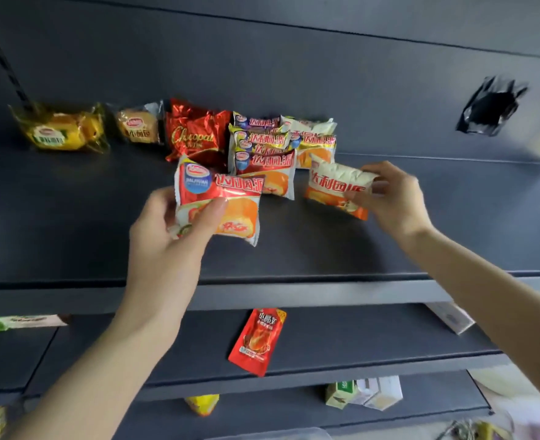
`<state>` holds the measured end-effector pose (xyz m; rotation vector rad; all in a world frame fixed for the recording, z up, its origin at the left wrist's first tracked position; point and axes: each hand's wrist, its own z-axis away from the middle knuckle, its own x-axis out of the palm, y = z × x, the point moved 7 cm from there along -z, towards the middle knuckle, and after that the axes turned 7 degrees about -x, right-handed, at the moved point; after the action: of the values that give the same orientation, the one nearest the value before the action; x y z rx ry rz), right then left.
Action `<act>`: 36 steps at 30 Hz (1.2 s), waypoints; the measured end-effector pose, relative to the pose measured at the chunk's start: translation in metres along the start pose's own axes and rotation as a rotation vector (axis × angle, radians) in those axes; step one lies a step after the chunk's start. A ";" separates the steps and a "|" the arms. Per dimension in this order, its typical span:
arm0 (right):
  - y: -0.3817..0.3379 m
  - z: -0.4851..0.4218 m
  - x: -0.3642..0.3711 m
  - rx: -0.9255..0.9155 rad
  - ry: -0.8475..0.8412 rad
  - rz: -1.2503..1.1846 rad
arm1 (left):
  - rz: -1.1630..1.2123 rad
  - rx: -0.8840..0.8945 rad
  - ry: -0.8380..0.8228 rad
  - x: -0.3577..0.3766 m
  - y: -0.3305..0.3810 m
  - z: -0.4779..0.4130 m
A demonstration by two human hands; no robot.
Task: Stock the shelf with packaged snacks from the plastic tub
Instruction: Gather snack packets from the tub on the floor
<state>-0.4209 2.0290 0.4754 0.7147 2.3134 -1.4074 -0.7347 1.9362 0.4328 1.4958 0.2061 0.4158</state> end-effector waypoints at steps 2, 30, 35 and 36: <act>0.006 -0.019 0.009 -0.029 -0.006 0.036 | -0.111 0.103 -0.023 0.010 0.008 0.008; 0.033 -0.069 0.033 0.110 0.107 -0.112 | -0.044 0.053 0.006 0.023 0.003 0.017; -0.044 -0.006 0.051 0.070 -0.259 -0.536 | 0.015 0.024 0.007 0.049 0.012 0.021; -0.057 0.010 0.060 0.076 -0.397 -0.608 | -0.002 0.024 -0.005 0.059 0.015 0.021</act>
<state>-0.5024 2.0126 0.4802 -0.2765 2.2390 -1.6920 -0.6747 1.9399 0.4563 1.5195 0.2091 0.4094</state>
